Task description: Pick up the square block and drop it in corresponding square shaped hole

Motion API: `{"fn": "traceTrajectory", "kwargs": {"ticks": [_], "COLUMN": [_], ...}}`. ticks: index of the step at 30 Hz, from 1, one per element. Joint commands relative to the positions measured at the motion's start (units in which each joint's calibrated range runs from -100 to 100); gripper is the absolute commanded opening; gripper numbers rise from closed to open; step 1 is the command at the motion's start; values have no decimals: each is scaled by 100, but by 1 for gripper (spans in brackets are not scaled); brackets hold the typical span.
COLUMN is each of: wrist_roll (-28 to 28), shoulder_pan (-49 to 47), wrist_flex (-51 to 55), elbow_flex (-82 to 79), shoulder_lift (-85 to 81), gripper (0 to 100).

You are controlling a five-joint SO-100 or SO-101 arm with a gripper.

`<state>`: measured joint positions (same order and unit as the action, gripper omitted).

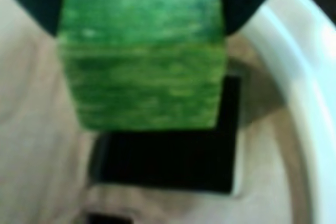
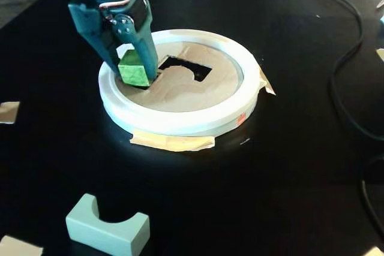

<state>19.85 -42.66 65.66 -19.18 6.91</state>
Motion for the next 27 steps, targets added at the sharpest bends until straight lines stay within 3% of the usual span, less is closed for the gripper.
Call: {"fn": "traceTrajectory", "kwargs": {"ticks": [1,13,16,18,20,27], "wrist_roll": [49,49,49,49,49,49], "shoulder_pan": [-116,-129,-129,-129,-129,-129], "wrist_flex": [-149,-159,-159,-159,-159,-29], "elbow_flex": [361,352,333,297,297,279], "shoulder_lift": [-33,-24,-24,-24,-24,-95], "gripper": [38,39,47,64,72,75]}}
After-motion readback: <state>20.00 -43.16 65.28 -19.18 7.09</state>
